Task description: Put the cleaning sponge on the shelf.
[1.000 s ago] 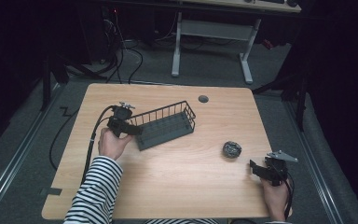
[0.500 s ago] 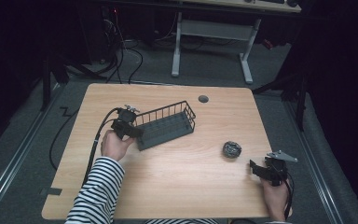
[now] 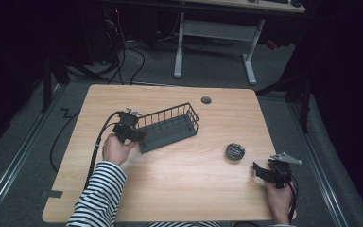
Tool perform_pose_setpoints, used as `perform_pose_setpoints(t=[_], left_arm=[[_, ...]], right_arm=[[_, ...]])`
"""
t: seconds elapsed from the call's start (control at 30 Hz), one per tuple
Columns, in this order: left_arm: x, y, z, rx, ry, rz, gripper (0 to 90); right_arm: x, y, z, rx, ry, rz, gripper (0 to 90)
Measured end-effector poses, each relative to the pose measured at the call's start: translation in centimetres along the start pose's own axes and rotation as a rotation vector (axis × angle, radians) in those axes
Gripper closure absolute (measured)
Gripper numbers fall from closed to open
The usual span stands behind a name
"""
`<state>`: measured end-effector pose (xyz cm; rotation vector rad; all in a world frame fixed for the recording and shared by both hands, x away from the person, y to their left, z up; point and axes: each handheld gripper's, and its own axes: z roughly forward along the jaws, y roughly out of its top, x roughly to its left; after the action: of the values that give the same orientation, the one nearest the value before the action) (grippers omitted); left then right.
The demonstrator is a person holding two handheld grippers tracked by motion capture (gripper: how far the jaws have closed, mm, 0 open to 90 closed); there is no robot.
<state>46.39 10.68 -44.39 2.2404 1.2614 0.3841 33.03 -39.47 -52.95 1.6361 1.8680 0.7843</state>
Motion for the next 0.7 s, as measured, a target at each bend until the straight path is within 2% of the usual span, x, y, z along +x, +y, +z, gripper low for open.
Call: perform_pose_setpoints(t=[0.7], left_arm=[[-2.7, -1.8, -1.0, -0.034, -0.064, 0.055, 52.7]], right_arm=[[0.0, 0.0, 0.0, 0.0, -0.001, 0.0, 30.1]])
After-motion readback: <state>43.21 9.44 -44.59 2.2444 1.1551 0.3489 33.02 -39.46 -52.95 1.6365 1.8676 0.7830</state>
